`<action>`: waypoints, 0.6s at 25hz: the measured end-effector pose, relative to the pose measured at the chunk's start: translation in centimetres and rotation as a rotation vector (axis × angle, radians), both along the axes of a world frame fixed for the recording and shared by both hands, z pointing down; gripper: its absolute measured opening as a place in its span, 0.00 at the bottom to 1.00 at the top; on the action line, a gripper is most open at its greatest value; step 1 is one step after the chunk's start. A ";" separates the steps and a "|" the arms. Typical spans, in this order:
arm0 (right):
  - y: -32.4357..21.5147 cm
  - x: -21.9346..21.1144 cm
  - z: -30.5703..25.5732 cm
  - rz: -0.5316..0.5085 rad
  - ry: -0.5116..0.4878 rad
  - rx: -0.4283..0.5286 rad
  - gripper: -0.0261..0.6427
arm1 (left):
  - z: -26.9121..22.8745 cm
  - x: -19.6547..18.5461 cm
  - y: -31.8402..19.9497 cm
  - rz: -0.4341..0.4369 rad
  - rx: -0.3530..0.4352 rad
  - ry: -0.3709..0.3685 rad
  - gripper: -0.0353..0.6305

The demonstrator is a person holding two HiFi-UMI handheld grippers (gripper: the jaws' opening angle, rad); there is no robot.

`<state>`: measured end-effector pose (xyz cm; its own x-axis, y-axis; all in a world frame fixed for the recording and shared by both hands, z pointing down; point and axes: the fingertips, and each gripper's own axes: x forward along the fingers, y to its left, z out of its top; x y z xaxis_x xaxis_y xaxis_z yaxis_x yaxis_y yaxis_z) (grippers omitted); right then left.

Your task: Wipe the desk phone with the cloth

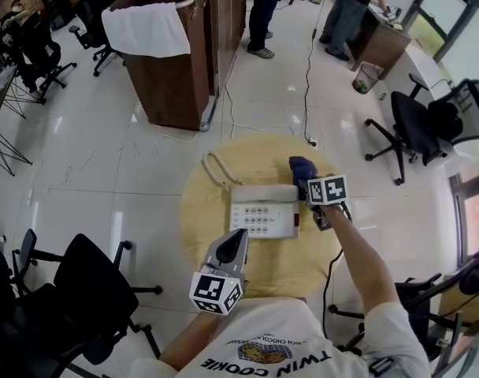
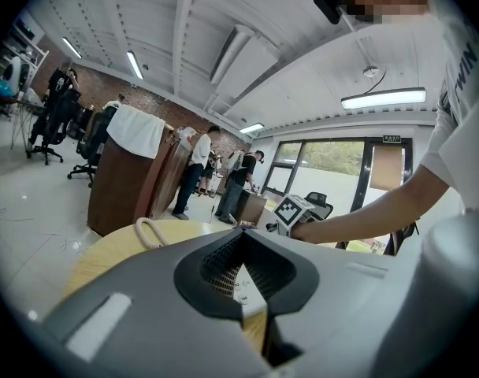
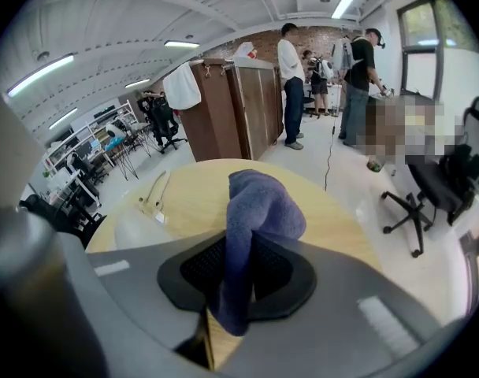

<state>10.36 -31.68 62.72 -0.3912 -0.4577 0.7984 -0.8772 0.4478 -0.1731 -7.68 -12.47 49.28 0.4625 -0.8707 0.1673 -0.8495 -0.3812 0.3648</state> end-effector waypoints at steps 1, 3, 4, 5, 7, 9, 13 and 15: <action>-0.4 -0.3 -0.2 -0.017 0.014 0.005 0.14 | 0.0 -0.1 0.0 -0.001 0.001 0.001 0.04; -1.1 -1.0 -0.5 -0.047 0.031 0.015 0.14 | 0.1 -0.2 0.0 -0.004 -0.003 0.007 0.04; -1.4 -1.4 -0.7 -0.061 0.038 0.020 0.14 | 0.2 -0.3 0.0 -0.007 -0.006 0.011 0.04; -1.7 -1.7 -0.9 -0.075 0.046 0.025 0.14 | 0.3 -0.3 0.0 -0.010 -0.010 0.015 0.04; -2.3 -2.2 -1.1 -0.098 0.064 0.032 0.14 | 0.4 -0.4 0.0 -0.016 -0.016 0.023 0.04; -2.7 -2.5 -1.2 -0.113 0.078 0.031 0.14 | 0.4 -0.4 0.1 -0.017 -0.018 0.029 0.04; -3.6 -4.0 -1.0 -0.168 0.115 0.021 0.14 | 0.2 -0.7 0.1 -0.032 -0.016 0.037 0.04; -3.9 -5.2 -0.9 -0.209 0.137 0.023 0.14 | 0.2 -1.0 0.2 -0.049 -0.020 0.038 0.04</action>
<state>5.17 -35.58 61.83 -0.3685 -0.3966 0.8408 -0.7796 0.6245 -0.0471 -8.63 -12.32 49.51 0.4258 -0.8890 0.1681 -0.8522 -0.3317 0.4045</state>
